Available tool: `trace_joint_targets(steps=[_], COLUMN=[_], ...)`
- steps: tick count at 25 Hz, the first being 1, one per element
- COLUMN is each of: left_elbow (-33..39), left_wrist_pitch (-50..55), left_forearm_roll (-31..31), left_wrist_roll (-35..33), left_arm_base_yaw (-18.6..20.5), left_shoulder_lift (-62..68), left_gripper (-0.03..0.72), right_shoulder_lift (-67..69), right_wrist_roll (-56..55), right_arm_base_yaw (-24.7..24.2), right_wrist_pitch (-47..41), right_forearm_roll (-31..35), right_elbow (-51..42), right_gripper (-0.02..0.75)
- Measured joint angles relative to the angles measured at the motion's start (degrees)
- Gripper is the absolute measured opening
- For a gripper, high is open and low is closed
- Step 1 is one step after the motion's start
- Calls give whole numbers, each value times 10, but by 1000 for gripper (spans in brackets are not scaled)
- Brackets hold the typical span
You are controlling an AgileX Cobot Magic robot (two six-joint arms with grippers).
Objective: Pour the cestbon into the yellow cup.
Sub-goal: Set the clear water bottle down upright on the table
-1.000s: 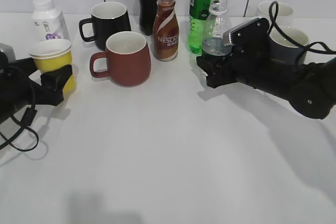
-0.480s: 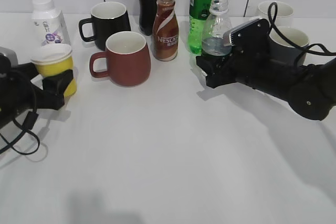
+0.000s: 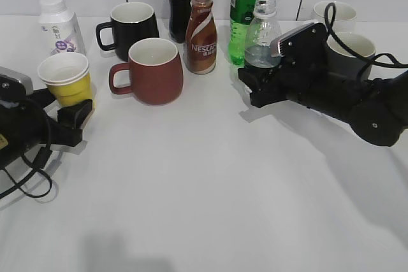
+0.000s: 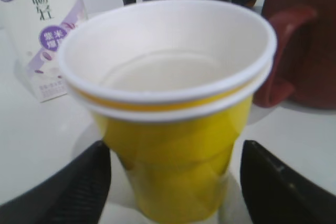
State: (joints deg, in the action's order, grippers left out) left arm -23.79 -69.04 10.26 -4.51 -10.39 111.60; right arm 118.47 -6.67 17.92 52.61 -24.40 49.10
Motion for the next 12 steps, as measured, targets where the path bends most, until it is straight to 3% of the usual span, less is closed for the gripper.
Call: trace_joint_targets(steps=[12], left_elbow=[34], left_wrist_pitch=[-3], left_forearm_roll=[-2], left_wrist_roll=[-2], left_arm_base_yaw=[0], left_shoulder_lift=[0], left_gripper=[596], right_shoulder_lift=[0], right_wrist_roll=[11], right_arm_base_yaw=[0], right_wrist_pitch=[0], right_forearm_roll=[0], right_elbow=[0], right_gripper=[459])
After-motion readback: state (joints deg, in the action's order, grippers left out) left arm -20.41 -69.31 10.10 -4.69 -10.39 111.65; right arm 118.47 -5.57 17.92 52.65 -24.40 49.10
